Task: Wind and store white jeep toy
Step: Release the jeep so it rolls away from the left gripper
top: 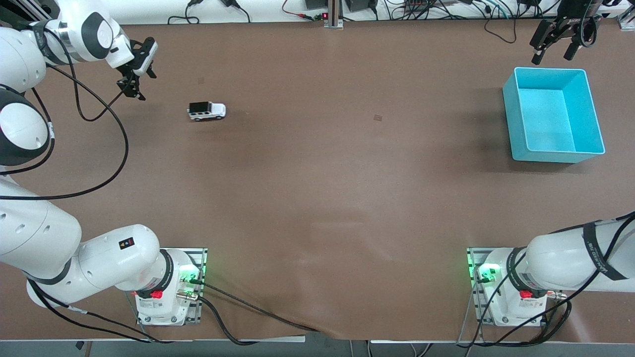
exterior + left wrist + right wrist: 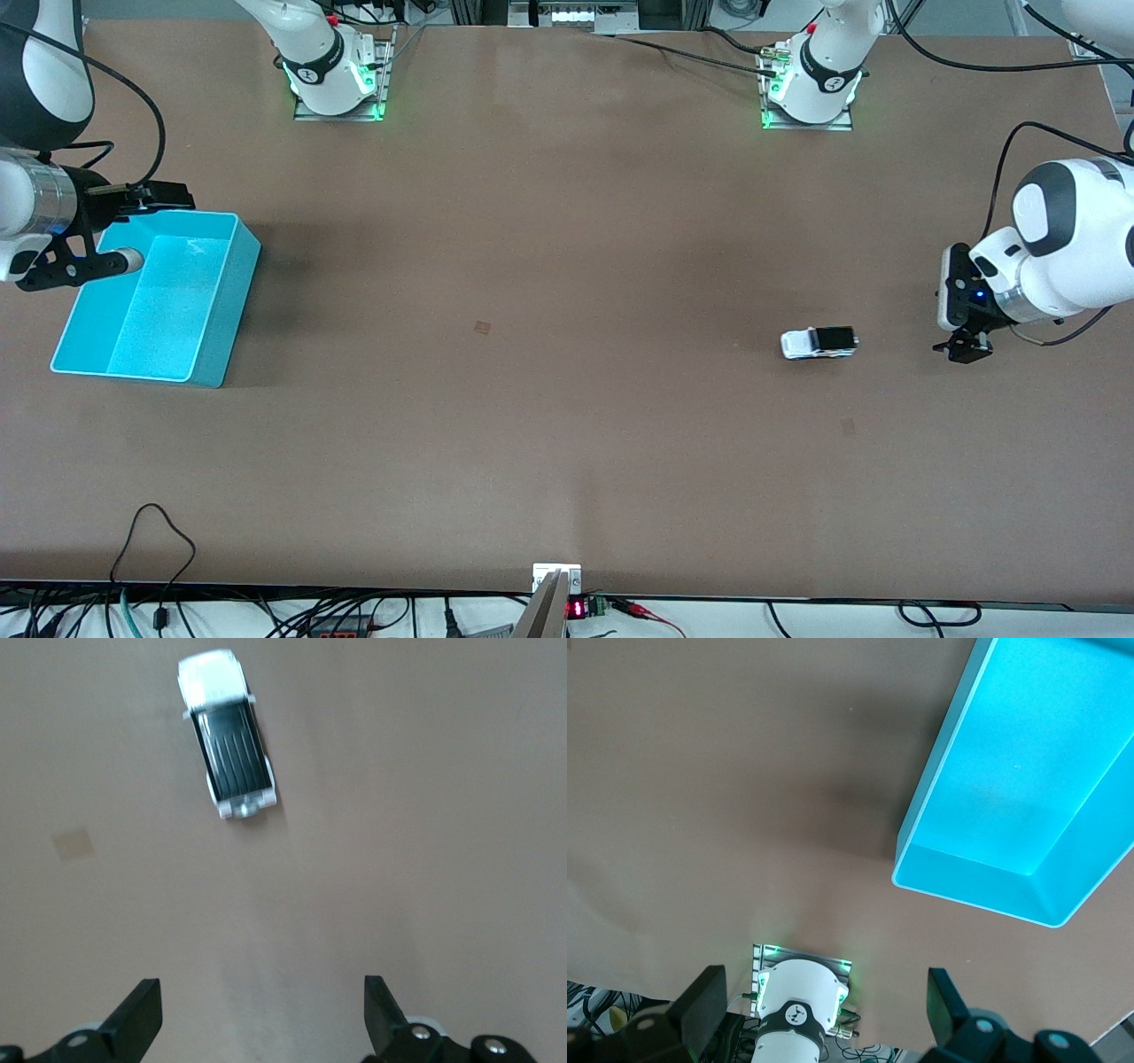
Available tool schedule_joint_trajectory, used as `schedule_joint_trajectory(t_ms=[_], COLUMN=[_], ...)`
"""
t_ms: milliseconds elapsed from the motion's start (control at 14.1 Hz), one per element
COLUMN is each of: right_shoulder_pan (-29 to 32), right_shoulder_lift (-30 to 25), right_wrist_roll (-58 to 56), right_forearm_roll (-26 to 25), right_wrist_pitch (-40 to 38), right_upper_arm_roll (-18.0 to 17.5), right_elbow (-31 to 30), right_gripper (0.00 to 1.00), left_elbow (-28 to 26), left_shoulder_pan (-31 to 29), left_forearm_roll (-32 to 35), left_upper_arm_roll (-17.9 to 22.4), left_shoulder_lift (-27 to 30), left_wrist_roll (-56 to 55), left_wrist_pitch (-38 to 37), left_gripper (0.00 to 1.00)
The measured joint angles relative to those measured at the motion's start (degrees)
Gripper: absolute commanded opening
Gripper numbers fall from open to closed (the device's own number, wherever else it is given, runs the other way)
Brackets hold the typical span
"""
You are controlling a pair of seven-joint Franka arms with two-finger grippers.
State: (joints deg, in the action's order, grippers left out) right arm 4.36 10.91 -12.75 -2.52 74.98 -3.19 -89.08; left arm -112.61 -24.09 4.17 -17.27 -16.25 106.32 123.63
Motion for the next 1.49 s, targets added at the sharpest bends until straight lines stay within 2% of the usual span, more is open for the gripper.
schedule_joint_trajectory(t_ms=[355,710,1065,1491], right_shoulder_pan=[0.00,0.00,0.00,0.00], right_shoulder_lift=[0.00,0.00,0.00,0.00], right_wrist_roll=[0.00,0.00,0.00,-0.01], right_forearm_roll=[0.00,0.00,0.00,0.00], right_wrist_pitch=[0.00,0.00,0.00,0.00], right_upper_arm_roll=[0.00,0.00,0.00,0.00], right_elbow=[0.00,0.00,0.00,0.00], right_gripper=[1.00,1.00,1.00,1.00], left_elbow=[0.20,0.84,3.09,5.38], left_shoulder_pan=[5.70,10.28,14.26,14.33], left_forearm_roll=[-4.39,-5.39,-5.42,-5.42], left_upper_arm_roll=[-0.29,-0.33,-0.21,2.85], left_shoulder_lift=[0.91,0.92,1.39,2.14], left_wrist_roll=[-0.52,-8.75,-27.42,-53.98], left_wrist_pitch=[0.15,0.20,0.31,0.31], left_gripper=[1.00,1.00,1.00,1.00])
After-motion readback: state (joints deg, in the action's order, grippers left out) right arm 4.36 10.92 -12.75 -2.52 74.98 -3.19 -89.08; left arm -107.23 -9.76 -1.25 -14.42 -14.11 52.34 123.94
